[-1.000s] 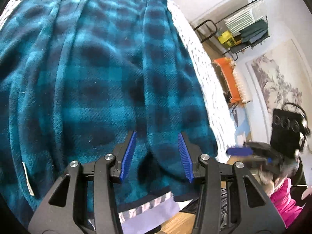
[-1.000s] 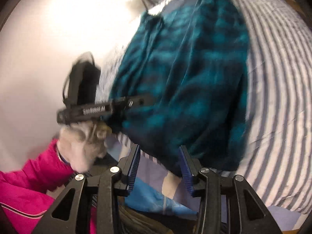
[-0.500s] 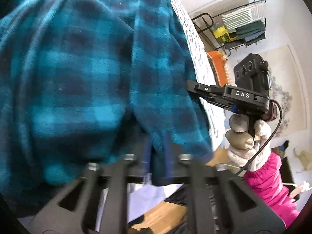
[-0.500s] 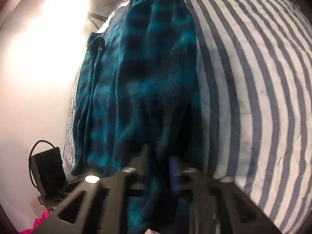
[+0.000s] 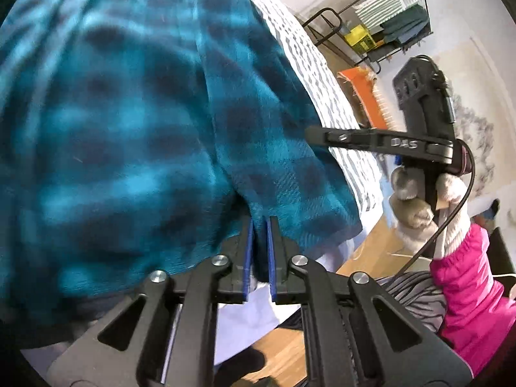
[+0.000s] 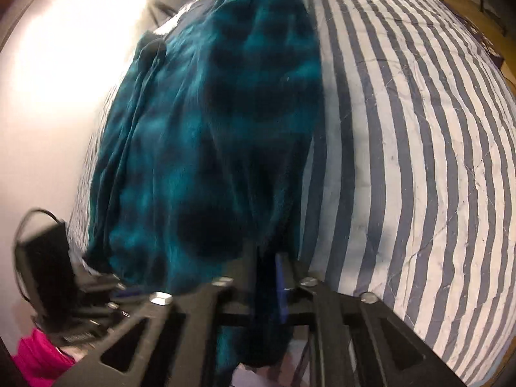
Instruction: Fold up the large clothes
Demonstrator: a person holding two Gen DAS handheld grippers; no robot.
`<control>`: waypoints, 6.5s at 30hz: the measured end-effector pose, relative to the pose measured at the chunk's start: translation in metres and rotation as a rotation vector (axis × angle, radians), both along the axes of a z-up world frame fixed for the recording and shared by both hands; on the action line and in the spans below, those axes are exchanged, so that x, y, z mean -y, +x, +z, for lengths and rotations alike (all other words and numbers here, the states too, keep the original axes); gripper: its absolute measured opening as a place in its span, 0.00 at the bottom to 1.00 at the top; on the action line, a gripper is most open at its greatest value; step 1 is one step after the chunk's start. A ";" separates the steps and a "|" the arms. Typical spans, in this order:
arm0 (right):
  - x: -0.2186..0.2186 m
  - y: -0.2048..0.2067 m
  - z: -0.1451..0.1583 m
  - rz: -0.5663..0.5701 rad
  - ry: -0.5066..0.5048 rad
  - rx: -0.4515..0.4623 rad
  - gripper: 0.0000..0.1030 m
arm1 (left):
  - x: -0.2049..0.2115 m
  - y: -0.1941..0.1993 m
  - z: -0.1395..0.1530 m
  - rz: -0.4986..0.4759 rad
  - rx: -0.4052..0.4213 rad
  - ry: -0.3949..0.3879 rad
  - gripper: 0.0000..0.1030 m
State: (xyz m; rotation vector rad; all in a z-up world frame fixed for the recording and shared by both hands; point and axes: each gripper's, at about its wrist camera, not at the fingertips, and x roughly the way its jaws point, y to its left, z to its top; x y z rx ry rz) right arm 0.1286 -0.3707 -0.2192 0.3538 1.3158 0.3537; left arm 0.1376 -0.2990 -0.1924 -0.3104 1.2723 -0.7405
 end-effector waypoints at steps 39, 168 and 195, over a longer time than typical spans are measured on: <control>-0.012 0.401 0.004 -0.047 0.010 0.107 0.09 | 0.042 0.304 -0.015 -0.036 0.108 -0.351 0.03; 0.182 -0.119 0.268 -0.379 -0.002 0.536 0.54 | 0.088 -0.035 0.014 -0.197 0.242 0.229 0.63; 0.101 0.089 0.023 -0.382 0.275 0.173 0.70 | -0.009 -0.012 0.029 0.055 0.089 -0.190 0.13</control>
